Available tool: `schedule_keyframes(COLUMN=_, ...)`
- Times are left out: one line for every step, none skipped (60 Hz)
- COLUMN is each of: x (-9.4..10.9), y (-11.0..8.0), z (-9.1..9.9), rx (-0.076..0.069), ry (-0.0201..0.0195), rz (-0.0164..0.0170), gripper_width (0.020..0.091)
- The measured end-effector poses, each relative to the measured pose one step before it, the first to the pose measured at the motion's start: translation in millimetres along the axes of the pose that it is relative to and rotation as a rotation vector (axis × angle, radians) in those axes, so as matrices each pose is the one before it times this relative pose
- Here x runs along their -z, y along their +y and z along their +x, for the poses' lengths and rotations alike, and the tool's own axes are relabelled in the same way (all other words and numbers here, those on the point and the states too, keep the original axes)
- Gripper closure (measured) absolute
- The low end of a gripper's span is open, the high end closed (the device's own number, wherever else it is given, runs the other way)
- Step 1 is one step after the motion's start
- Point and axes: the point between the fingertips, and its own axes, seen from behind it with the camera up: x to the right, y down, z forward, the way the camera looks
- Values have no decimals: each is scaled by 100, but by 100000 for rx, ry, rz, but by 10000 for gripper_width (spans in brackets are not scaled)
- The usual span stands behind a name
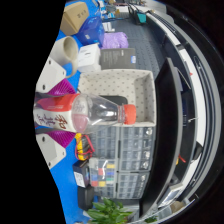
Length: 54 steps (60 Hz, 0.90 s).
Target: Pour water
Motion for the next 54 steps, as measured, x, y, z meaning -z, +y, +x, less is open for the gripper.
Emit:
schedule_keyframes(x=111, y=244, z=16, rx=3, ry=-659, rz=110, gripper_width=686)
schedule_keyframes(x=-360, y=-610, z=97, rx=243, ry=-734, rz=2839, gripper_width=687)
schedule_keyframes(x=46, y=124, z=173, rx=306, ry=187, rz=-130, gripper_width=657)
schedule_keyframes(x=101, y=233, z=71, rx=271, ry=76, rz=-610, gripper_width=683)
schedule_keyframes(x=36, y=-186, z=-58, rx=-185, ry=-464, rz=1025, gripper_width=689)
schedule_keyframes(x=100, y=193, z=26, rx=-22, ry=170, rz=-589, gripper_width=691)
schedule_keyframes(x=-23, y=-101, z=52, rx=205, ry=215, rz=590, gripper_width=690)
schedule_keyframes(x=-4, y=53, z=-12, rx=212, ry=130, rz=-99, gripper_width=691)
schedule_keyframes(x=1184, y=-164, z=-52, rx=152, ry=450, rz=-346, gripper_width=691)
schedule_keyframes(x=-1064, y=72, z=25, rx=274, ry=-89, rz=356, gripper_width=692)
schedule_keyframes(x=204, y=-6, z=-86, rx=30, ry=191, rz=-175, gripper_width=691)
schedule_keyframes(x=-97, y=16, z=30, rx=-158, ry=97, rz=-137, gripper_width=684)
schedule_keyframes(x=-75, y=38, z=33, rx=-387, ry=275, rz=-276, gripper_width=681)
schedule_keyframes(x=-51, y=-8, z=36, rx=-370, ry=218, rz=-141, gripper_width=681)
schedule_keyframes(x=-36, y=-4, z=24, rx=-333, ry=167, rz=-149, gripper_width=668)
schedule_keyframes(x=-17, y=2, z=-14, rx=-267, ry=190, rz=-48, gripper_width=668)
schedule_keyframes(x=-4, y=-15, z=-2, rx=-146, ry=152, rz=-3, gripper_width=654)
schedule_keyframes(x=-63, y=16, z=-22, rx=-120, ry=289, rz=22, gripper_width=653)
schedule_keyframes(x=116, y=-30, z=51, rx=8, ry=8, rz=-162, gripper_width=640)
schedule_keyframes(x=-44, y=-30, z=21, rx=43, ry=130, rz=63, gripper_width=636)
schedule_keyframes(x=-12, y=14, z=18, rx=111, ry=58, rz=-144, gripper_width=618)
schedule_keyframes(x=-8, y=2, z=9, rx=186, ry=28, rz=-81, gripper_width=612)
schedule_keyframes(x=30, y=27, z=-6, rx=309, ry=9, rz=-173, gripper_width=599)
schedule_keyframes(x=32, y=15, z=-15, rx=263, ry=-68, rz=-164, gripper_width=588)
schedule_keyframes(x=27, y=5, z=26, rx=112, ry=-28, rz=-200, gripper_width=584)
schedule_keyframes(x=26, y=39, z=-65, rx=-198, ry=359, rz=-308, gripper_width=572)
schedule_keyframes(x=122, y=59, z=135, rx=-110, ry=321, rz=-499, gripper_width=551)
schedule_keyframes(x=139, y=15, z=131, rx=-16, ry=479, rz=-404, gripper_width=486)
schedule_keyframes(x=66, y=-46, z=143, rx=192, ry=836, rz=-183, gripper_width=445)
schedule_keyframes(x=216, y=-76, z=204, rx=167, ry=884, rz=142, gripper_width=433)
schedule_keyframes(x=205, y=-145, z=158, rx=284, ry=729, rz=431, gripper_width=364)
schedule_keyframes(x=239, y=-185, z=179, rx=361, ry=712, rz=589, gripper_width=344)
schedule_keyframes(x=254, y=-155, z=139, rx=412, ry=572, rz=518, gripper_width=318)
schedule_keyframes(x=272, y=-102, z=111, rx=460, ry=451, rz=329, gripper_width=324)
schedule_keyframes(x=317, y=-69, z=86, rx=353, ry=392, rz=173, gripper_width=309)
schedule_keyframes(x=352, y=-21, z=72, rx=204, ry=366, rz=82, gripper_width=301)
schedule_keyframes(x=352, y=0, z=73, rx=-4, ry=284, rz=-5, gripper_width=298)
schedule_keyframes(x=437, y=28, z=92, rx=-161, ry=294, rz=-145, gripper_width=296)
schedule_keyframes(x=399, y=96, z=18, rx=-410, ry=167, rz=-378, gripper_width=295)
schedule_keyframes(x=416, y=143, z=-10, rx=-563, ry=60, rz=-558, gripper_width=294)
schedule_keyframes(x=406, y=161, z=-32, rx=-630, ry=47, rz=-574, gripper_width=293)
schedule_keyframes(x=493, y=200, z=-27, rx=-780, ry=119, rz=-646, gripper_width=292)
schedule_keyframes(x=420, y=185, z=-27, rx=-807, ry=141, rz=-551, gripper_width=292)
schedule_keyframes(x=443, y=175, z=81, rx=-868, ry=31, rz=-677, gripper_width=293)
schedule_keyframes(x=471, y=210, z=-50, rx=-859, ry=199, rz=-667, gripper_width=293)
schedule_keyframes(x=466, y=211, z=-61, rx=-701, ry=197, rz=-637, gripper_width=294)
schedule_keyframes(x=449, y=186, z=-136, rx=-598, ry=-30, rz=-621, gripper_width=291)
schedule_keyframes(x=438, y=185, z=-193, rx=-545, ry=-229, rz=-630, gripper_width=290)
schedule_keyframes(x=423, y=169, z=-243, rx=-534, ry=-333, rz=-497, gripper_width=290)
schedule_keyframes(x=381, y=228, z=-359, rx=-557, ry=-251, rz=-292, gripper_width=290)
schedule_keyframes(x=417, y=98, z=-243, rx=-434, ry=-336, rz=-339, gripper_width=290)
schedule_keyframes(x=417, y=117, z=-227, rx=-333, ry=-215, rz=-430, gripper_width=292)
schedule_keyframes(x=406, y=112, z=-234, rx=-301, ry=-264, rz=-404, gripper_width=289)
schedule_keyframes(x=504, y=115, z=-242, rx=-325, ry=-189, rz=-297, gripper_width=290)
